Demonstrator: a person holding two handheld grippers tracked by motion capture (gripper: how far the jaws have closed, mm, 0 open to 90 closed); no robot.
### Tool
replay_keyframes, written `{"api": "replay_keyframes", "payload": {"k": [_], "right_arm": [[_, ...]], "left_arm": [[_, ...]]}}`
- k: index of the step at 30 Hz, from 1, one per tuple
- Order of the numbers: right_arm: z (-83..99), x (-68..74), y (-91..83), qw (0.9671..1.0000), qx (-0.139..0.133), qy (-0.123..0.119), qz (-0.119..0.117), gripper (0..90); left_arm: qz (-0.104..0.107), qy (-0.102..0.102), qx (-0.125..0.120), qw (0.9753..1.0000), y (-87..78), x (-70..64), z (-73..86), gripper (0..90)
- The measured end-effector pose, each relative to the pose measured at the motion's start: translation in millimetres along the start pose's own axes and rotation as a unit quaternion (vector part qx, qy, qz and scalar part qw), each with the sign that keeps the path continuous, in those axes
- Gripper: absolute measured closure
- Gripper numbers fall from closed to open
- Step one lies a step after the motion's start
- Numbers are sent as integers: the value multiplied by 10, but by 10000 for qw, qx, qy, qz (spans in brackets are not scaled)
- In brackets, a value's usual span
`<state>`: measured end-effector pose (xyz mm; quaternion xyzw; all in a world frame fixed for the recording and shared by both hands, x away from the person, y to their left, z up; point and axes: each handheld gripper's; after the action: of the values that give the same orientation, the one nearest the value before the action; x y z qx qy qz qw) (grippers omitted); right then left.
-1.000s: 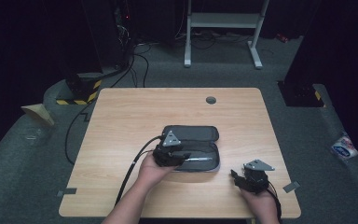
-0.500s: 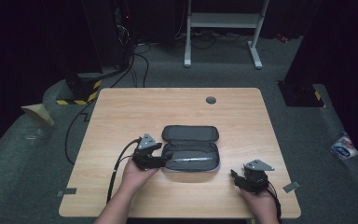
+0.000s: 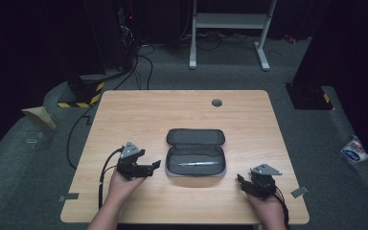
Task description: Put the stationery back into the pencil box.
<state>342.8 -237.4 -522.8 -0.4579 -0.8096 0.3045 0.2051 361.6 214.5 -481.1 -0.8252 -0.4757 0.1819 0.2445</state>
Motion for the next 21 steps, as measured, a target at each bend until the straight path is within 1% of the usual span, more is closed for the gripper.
{"api": "replay_keyframes", "payload": {"k": [1,2,3,4,5,6,7,10,12,13,15,16,17,18,19,20,21], "right_arm": [[0,0,0,10000,1,0,0,386],[0,0,0,10000,1,0,0,386],[0,0,0,10000,0,1,0,386],[0,0,0,10000,0,1,0,386],[0,0,0,10000,0,0,1,386],[0,0,0,10000,0,0,1,386],[0,1,0,10000,1,0,2,386],[0,1,0,10000,1,1,3,386],[0,1,0,10000,0,3,3,386],[0,1,0,10000,0,4,6,386],[0,1,1,10000,0,2,11,386],[-1,2,2,10000,1,9,8,386],[-1,2,2,10000,1,9,8,386],[-2,2,3,10000,1,10,10,386],[-3,-1,4,10000,-1,-6,11,386],[-3,-1,4,10000,-1,-6,11,386],[-5,1,6,10000,1,6,13,386]], "left_arm": [[-88,-53,69,9999,-2,30,43,130],[-88,-53,69,9999,-2,30,43,111],[-264,-88,218,9994,-11,94,140,86],[-294,-123,278,9991,-16,121,191,78],[-342,-105,334,9988,-26,144,240,77],[-342,-105,334,9988,-26,144,240,77],[-431,-49,384,9983,-37,162,286,77],[-598,7,527,9968,-82,213,400,75],[-717,2,594,9957,-116,249,472,75],[-793,36,646,9947,-132,274,510,75],[-937,45,745,9928,-147,315,596,74],[-1055,28,805,9912,-167,344,666,74],[-1055,28,805,9912,-167,344,666,72],[-1121,67,814,9903,-189,347,679,72],[-1229,79,705,9899,-211,329,713,68],[-1229,79,705,9899,-211,329,713,72],[-1194,12,678,9905,-217,322,724,86]]}}
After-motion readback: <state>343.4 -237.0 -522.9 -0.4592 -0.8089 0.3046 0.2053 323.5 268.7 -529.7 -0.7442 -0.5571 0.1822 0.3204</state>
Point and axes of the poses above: each handheld gripper's, and its own axes: y roughly forward along the jaws, z roughly out of its underside, x roughly to its left, and after that the axes turned 6 degrees about -z, right-handed
